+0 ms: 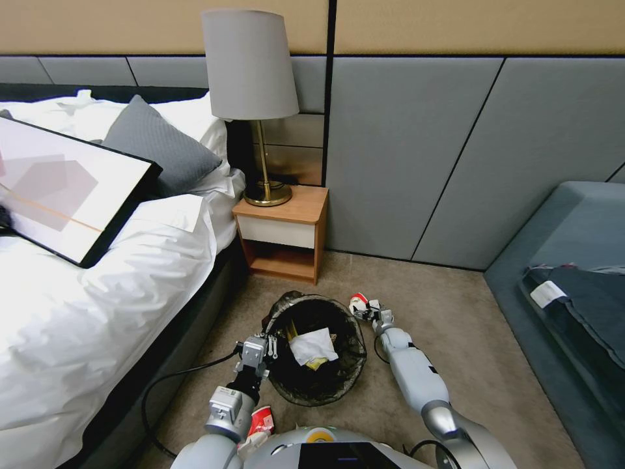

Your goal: Pick up the trash bin, then pick up the garbage from the floor and place it into the trash bin.

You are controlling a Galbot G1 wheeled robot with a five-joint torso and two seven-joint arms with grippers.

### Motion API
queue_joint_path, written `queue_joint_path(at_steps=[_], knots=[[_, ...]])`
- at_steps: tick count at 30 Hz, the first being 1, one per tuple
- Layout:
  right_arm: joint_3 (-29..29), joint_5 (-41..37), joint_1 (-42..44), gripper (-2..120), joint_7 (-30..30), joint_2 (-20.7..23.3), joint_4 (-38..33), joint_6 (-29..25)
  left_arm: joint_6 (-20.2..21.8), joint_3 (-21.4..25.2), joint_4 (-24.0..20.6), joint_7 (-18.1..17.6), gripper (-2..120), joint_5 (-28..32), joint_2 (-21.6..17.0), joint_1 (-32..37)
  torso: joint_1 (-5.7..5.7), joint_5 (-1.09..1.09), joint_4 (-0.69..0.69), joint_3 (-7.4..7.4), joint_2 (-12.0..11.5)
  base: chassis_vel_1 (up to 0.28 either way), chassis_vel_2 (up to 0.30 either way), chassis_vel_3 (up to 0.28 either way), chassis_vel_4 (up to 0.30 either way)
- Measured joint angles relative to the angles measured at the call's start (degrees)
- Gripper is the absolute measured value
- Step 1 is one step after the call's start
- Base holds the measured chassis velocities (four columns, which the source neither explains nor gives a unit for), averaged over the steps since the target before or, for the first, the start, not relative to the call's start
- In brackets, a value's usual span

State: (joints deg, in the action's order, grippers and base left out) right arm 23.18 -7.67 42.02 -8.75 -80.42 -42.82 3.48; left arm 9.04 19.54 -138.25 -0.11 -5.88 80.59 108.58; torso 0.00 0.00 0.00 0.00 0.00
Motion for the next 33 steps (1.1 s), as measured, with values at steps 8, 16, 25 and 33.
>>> queue_joint_path(at_steps=[8,16,25,33], knots=[[0.41,-1.72,-0.58,100,-0.24,-0.69,1.79,2.43,-0.13,-0.02,0.02,0.02,1,-0.37,0.02,0.41,0.0,0.0,0.0,0.0,0.0,0.0,0.0,0.0,0.0],[0.98,-1.67,-1.16,75,-0.42,-1.04,4.24,2.38,-0.26,-0.05,0.14,0.02,1,-0.65,0.11,0.61,0.0,0.0,0.0,0.0,0.0,0.0,0.0,0.0,0.0],[1.31,-1.77,-2.12,41,-1.33,-1.07,6.44,0.89,-0.51,-0.19,0.43,0.02,1,-1.08,0.52,0.92,0.0,0.0,0.0,0.0,0.0,0.0,0.0,0.0,0.0],[1.33,-1.86,-2.74,13,-1.85,-0.85,7.6,0.01,-0.65,-0.1,0.56,0.04,1,-1.12,0.51,1.11,0.0,0.01,0.01,0.0,0.0,0.0,0.0,0.0,0.0]])
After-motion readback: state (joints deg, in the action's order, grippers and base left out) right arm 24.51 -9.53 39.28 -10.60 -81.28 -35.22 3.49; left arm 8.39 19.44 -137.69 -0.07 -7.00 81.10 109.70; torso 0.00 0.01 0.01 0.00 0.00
